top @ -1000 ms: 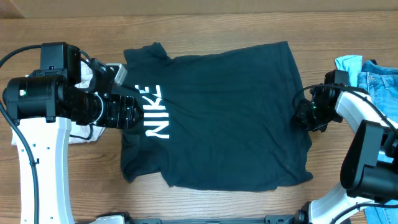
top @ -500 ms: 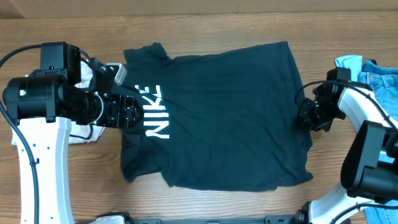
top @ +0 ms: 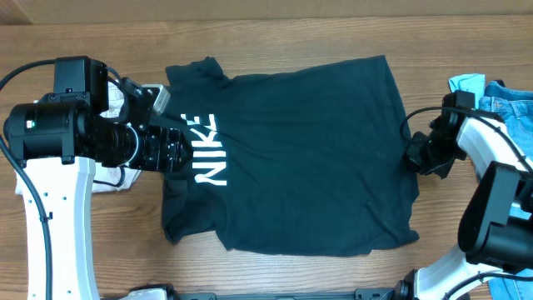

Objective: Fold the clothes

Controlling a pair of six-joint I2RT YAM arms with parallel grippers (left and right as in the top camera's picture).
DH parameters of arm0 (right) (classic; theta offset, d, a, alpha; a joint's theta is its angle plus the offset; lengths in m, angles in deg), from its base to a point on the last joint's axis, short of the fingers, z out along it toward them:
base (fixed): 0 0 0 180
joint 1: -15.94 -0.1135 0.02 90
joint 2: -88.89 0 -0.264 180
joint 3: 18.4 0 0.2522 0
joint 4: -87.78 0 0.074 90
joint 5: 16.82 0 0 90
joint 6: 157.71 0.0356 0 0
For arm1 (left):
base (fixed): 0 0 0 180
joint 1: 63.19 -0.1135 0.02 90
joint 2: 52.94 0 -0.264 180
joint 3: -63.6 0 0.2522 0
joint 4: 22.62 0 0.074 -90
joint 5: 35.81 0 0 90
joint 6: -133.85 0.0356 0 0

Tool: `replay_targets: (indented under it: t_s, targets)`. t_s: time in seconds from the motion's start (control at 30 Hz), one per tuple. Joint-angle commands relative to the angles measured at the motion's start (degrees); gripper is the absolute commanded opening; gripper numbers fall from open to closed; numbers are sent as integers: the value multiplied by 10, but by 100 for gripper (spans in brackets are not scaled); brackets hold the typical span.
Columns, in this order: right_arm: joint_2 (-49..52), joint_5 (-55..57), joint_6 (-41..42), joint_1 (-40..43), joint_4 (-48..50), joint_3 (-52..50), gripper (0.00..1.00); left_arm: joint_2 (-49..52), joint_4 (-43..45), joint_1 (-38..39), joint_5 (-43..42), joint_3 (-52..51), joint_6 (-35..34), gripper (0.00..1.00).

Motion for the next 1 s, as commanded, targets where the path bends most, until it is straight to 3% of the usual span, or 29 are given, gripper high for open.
replay_targets:
  t_s: [0.0, 0.27, 0.43, 0.53, 0.57, 0.67, 0.77, 0.87, 0.97]
  targets:
    - [-28, 15, 8, 16, -5, 31, 4, -4, 3, 0, -10, -3, 13, 81]
    - [-61, -6, 0, 24, -18, 37, 4, -4, 7, 0, -10, -3, 13, 82]
    - [-57, 100, 71, 24, -34, 36, 4, -4, 7, 0, -10, -3, 13, 83]
    - [-44, 103, 75, 24, -55, 36, 4, -4, 7, 0, -10, -3, 12, 83]
    - [-39, 103, 75, 24, -60, 36, 6, -4, 7, 0, -11, -3, 12, 83]
    - [-36, 103, 74, 24, -64, 35, 31, -4, 6, 0, -10, -3, 13, 83]
    - [-36, 88, 65, 25, -47, 56, 31, -4, 7, 0, -10, -3, 13, 85]
    - [-36, -56, -37, 25, 4, 89, 35, -4, 12, 0, -10, -3, 13, 87]
    - [-31, -122, -40, 22, 83, 93, 38, -4, 19, 0, -10, -3, 13, 87]
